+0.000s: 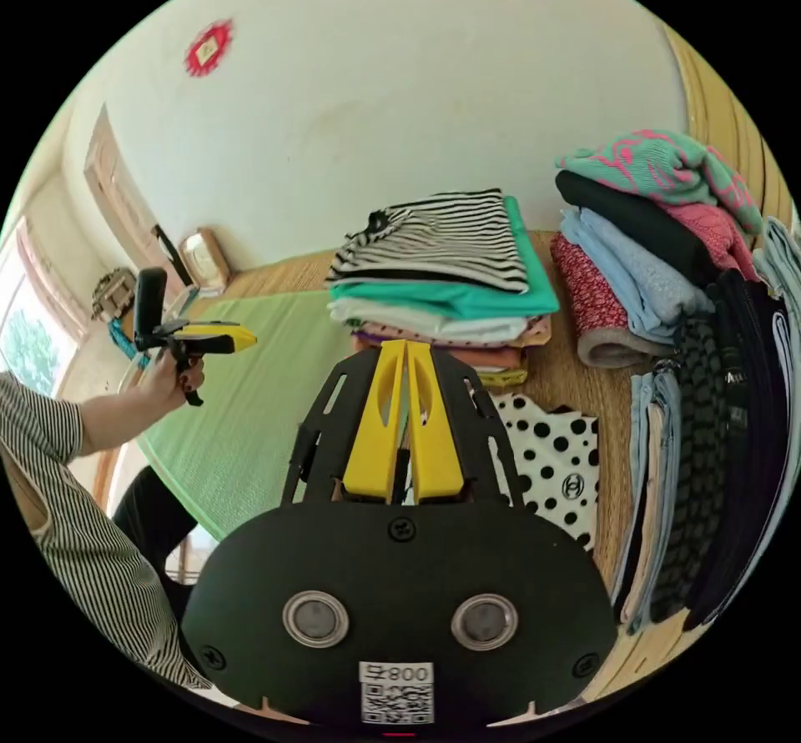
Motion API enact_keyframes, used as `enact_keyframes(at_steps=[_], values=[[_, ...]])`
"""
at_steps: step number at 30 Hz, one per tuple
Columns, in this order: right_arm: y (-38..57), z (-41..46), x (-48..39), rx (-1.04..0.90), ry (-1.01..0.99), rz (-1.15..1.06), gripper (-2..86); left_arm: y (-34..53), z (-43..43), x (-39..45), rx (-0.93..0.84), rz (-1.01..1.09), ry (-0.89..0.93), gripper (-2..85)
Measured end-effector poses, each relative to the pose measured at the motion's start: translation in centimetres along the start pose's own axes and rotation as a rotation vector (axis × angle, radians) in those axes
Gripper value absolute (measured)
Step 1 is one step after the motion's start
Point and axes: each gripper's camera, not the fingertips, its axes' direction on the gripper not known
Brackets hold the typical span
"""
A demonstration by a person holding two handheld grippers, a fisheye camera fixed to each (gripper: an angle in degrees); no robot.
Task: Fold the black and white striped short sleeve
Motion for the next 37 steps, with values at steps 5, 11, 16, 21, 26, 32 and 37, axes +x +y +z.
enact_keyframes(at_steps=[5, 11, 16, 21, 26, 32, 37], values=[[11.5, 7.4, -11.4, -0.321, 0.059, -0.082, 0.0, 8.2, 5.3, 4.2, -0.345, -0.013, -0.127, 0.2], [17.3, 11.8, -17.7, -0.394, 0.22, -0.11, 0.0, 12.6, 9.8, 7.8, -0.479, 0.012, -0.258, 0.3], [17.5, 12.3, -18.9, -0.365, 0.268, -0.078, 0.1, 13.5, 10.6, 6.6, -0.441, -0.123, -0.156, 0.3], [14.6, 9.3, -14.8, -0.27, 0.131, 0.063, 0.7, 14.4, 11.3, 6.3, -0.43, -0.13, -0.107, 0.3], [8.5, 7.7, -7.5, -0.107, 0.321, 0.158, 3.4, 15.6, 11.9, 7.3, -0.411, -0.091, -0.152, 0.3], [3.8, 12.9, 1.8, -0.177, 0.263, 0.322, 7.7, 17.3, 12.4, 8.0, -0.4, -0.075, -0.205, 0.3], [2.9, 15.8, 3.6, -0.205, 0.313, 0.349, 7.5, 18.9, 12.5, 8.1, -0.398, -0.047, -0.239, 0.3]])
